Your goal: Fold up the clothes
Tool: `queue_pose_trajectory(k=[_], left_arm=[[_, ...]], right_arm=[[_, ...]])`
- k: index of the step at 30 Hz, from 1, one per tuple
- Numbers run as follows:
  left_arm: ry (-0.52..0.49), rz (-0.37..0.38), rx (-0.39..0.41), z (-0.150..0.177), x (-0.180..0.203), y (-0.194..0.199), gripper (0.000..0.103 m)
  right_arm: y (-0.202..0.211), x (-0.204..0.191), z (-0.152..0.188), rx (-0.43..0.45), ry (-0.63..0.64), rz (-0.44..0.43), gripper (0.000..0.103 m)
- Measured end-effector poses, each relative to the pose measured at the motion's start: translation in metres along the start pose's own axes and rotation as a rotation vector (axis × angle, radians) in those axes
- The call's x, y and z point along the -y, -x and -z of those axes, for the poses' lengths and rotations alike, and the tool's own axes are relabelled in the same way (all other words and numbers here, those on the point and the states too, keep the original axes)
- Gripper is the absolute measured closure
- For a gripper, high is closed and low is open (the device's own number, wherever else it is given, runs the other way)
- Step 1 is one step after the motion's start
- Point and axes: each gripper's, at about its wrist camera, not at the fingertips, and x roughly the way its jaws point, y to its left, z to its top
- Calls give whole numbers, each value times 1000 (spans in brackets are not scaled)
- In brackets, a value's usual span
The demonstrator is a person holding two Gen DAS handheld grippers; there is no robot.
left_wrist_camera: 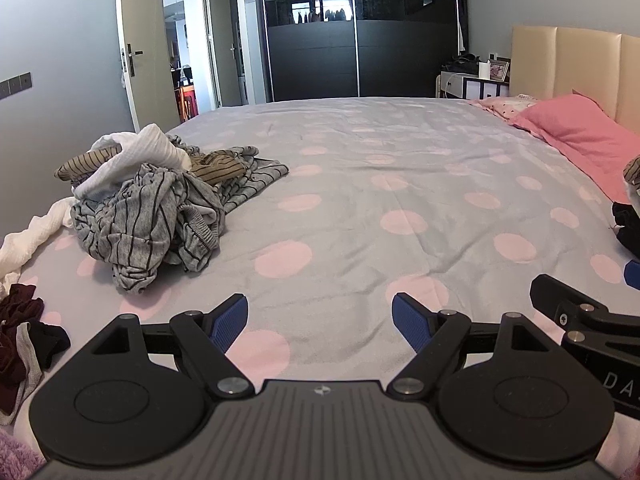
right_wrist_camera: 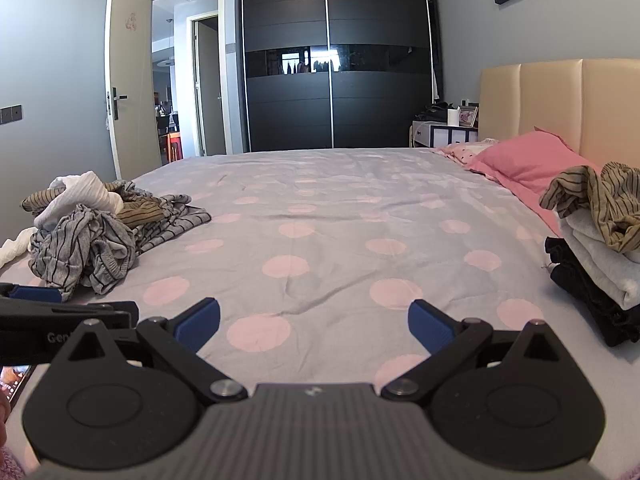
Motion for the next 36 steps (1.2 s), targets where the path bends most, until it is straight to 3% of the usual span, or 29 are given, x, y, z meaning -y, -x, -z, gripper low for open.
queue_pose_trajectory(k=[6, 9, 36], left_arm=[[10, 5, -10, -1, -1, -1, 24], [15, 7, -14, -2, -1, -1, 24], [13, 10, -20, 0, 0, -2, 24]], right_arm=[[5, 7, 5, 29, 2, -3, 2], [-1, -6, 0, 9, 20, 11, 2], [-8, 2, -1, -6, 7, 2, 1]])
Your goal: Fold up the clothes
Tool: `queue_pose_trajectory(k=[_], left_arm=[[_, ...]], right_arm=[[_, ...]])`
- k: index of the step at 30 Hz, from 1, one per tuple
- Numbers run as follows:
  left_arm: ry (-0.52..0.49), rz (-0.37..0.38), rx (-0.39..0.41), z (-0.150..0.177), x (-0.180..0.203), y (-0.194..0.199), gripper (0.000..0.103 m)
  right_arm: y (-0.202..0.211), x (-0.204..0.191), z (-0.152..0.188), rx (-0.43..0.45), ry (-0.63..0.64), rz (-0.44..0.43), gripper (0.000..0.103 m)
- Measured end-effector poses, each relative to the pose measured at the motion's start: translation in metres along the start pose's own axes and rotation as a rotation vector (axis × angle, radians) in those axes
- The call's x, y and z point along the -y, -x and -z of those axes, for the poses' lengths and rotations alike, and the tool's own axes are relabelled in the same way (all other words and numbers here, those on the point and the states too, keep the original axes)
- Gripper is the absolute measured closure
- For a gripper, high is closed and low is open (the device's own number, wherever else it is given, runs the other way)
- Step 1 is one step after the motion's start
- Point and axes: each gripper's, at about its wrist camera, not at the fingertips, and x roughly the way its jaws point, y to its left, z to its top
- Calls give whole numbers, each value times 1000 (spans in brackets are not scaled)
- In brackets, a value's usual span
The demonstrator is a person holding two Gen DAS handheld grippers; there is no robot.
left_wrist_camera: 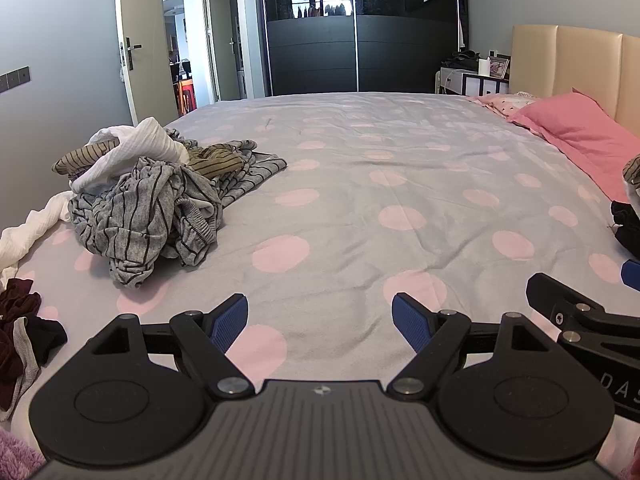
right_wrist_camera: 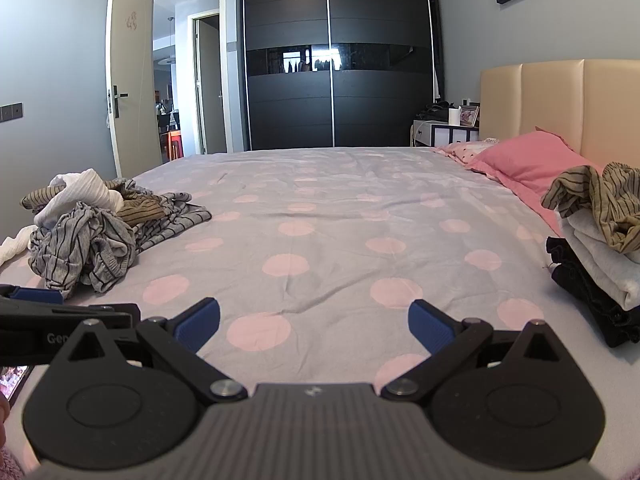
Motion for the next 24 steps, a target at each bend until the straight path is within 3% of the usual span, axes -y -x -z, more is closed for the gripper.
queue_pose_trajectory(k=[24], left_arm=[[3, 0, -5, 0, 0, 0, 24]], right_arm=[[0, 0, 1, -2, -4, -2, 1]])
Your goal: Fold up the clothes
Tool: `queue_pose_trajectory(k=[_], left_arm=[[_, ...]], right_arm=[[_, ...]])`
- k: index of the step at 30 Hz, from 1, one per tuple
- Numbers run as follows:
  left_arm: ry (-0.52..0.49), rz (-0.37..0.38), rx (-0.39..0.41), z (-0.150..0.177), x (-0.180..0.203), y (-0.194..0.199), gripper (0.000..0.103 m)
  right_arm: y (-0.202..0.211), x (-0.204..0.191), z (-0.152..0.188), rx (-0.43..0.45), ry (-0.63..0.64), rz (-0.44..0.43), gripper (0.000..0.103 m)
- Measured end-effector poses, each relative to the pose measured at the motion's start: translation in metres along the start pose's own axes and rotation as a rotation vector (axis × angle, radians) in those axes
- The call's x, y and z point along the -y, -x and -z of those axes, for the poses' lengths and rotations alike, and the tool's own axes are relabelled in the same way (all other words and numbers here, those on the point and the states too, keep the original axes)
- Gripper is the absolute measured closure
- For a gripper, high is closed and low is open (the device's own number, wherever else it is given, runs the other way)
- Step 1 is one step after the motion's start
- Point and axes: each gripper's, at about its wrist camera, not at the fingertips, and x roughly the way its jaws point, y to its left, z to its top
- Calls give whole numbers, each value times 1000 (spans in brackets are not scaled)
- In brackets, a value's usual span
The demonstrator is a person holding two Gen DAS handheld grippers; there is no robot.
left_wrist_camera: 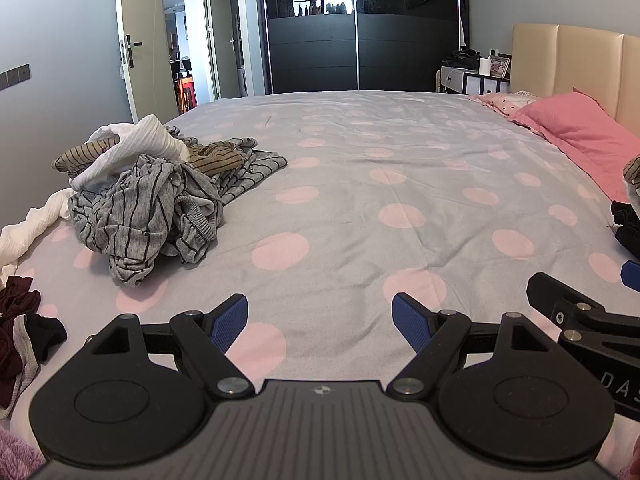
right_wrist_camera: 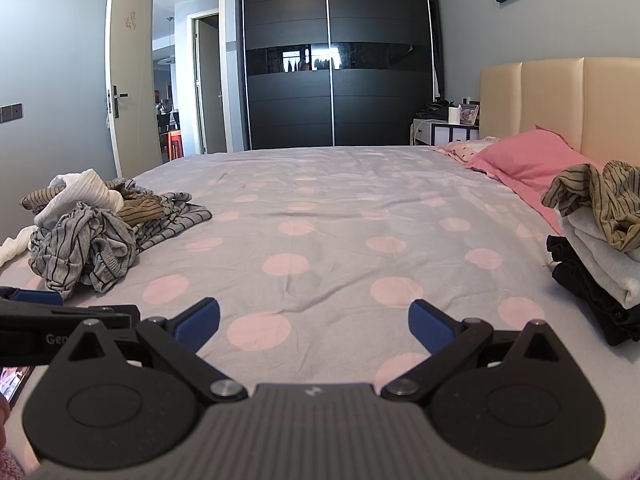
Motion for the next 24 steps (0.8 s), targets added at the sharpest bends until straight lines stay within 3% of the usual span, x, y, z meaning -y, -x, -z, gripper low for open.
queue_pose_trajectory(k=[24], left_arm=[[21, -10, -1, -5, -16, -6, 24]], right_arm=[[1, 5, -9, -1, 25, -31, 1]])
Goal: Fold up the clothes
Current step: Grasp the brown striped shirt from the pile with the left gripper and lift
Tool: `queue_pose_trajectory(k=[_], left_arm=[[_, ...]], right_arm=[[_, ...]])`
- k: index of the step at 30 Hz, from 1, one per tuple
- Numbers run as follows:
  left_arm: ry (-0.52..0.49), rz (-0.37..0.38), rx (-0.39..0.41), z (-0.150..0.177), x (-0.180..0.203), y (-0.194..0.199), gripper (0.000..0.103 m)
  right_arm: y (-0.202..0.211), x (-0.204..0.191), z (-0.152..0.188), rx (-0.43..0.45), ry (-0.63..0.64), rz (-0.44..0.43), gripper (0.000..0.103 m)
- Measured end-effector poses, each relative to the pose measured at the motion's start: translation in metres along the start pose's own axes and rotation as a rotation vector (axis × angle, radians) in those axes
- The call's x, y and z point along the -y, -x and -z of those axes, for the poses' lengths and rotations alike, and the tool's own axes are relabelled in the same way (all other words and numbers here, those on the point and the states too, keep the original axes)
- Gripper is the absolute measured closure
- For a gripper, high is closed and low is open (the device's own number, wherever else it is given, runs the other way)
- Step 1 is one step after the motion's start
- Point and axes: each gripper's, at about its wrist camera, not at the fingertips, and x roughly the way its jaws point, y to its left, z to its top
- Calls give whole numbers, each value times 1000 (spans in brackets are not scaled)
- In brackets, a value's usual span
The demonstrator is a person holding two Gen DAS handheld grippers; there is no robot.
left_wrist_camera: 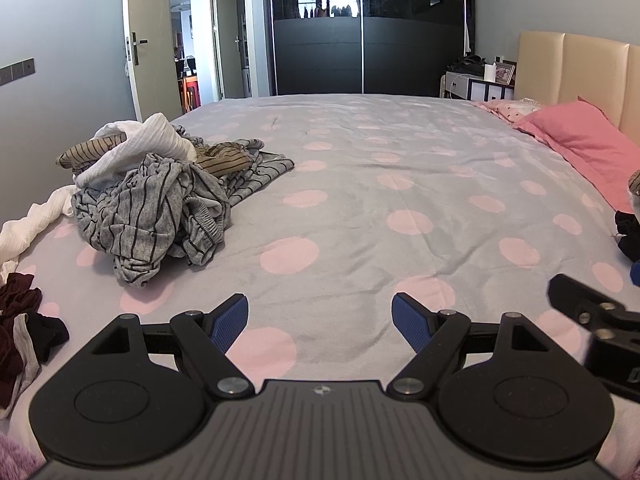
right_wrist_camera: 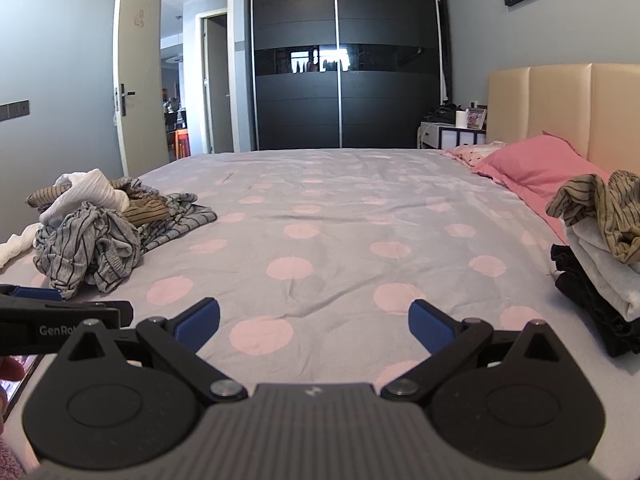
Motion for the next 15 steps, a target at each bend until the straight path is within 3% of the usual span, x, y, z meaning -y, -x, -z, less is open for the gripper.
queue_pose_trajectory(k=[7, 10, 15], left_arm=[[10, -104, -29, -16, -34, -30, 27], [46, -134, -44, -29, -52, -46, 30], [24, -189, -27, -56, -75, -82, 32]], right_arm=[[-16, 2, -10, -42, 17, -21, 1], [-29, 0, -18, -70, 43, -41, 1], [-57, 1, -35, -81, 108, -58, 1]])
